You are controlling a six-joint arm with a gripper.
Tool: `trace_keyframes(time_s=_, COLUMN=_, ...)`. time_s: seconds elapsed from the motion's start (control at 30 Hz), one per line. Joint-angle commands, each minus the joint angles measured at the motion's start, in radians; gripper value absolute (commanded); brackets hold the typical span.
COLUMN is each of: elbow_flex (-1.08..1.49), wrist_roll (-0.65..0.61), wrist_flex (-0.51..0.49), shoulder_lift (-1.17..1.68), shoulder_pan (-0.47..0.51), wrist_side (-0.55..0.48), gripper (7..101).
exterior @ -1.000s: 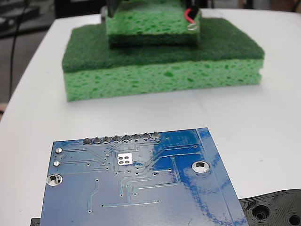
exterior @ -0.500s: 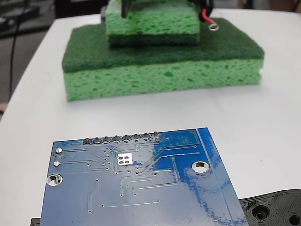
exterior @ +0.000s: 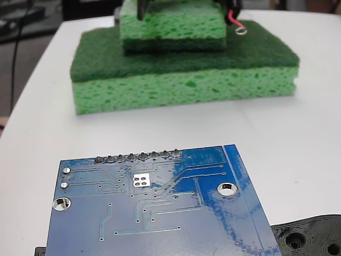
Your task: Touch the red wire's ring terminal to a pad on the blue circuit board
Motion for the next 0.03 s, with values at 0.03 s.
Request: trace_keyframes(time_s=0.03, elbow_flex=-0.005, wrist_roll=0.002, wrist_flex=-0.003, shoulder_lift=0.002, shoulder_pan=0.000, wrist_side=0.003, gripper=100.3)
